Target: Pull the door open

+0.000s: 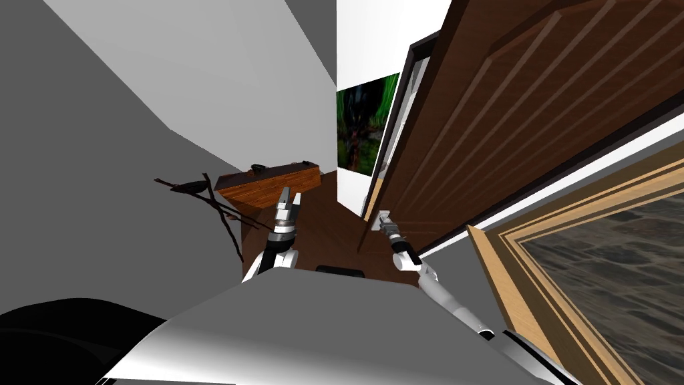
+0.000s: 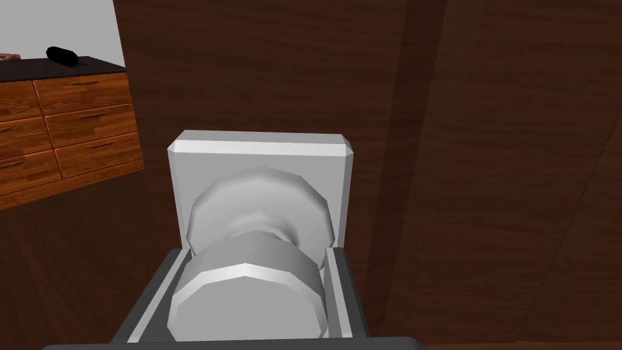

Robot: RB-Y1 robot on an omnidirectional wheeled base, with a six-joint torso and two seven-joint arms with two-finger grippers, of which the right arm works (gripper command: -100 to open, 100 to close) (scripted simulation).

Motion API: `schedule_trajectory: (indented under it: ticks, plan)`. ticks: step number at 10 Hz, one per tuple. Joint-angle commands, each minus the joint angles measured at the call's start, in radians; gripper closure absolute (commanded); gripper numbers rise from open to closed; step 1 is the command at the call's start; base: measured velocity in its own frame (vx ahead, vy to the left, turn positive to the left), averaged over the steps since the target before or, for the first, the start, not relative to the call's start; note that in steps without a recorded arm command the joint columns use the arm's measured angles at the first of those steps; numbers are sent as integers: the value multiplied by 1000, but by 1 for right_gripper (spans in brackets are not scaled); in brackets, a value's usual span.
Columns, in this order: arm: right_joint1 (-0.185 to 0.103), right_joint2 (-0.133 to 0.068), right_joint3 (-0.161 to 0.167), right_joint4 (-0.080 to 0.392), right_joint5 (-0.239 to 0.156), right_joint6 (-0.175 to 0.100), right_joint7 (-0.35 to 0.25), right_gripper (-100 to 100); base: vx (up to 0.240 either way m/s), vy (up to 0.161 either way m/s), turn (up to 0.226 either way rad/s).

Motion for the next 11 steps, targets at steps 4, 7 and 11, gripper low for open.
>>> schedule_trajectory:
  ticks: [4, 7, 11]
  plan:
    - [49, -51, 41, -44, 12, -30, -43, 100, -6, -19, -24]
    - [91, -113, 80, -48, 30, -111, -86, 100, 25, 23, -55]
    - [147, -196, 133, -54, 54, -225, -145, 100, 22, 13, -44]
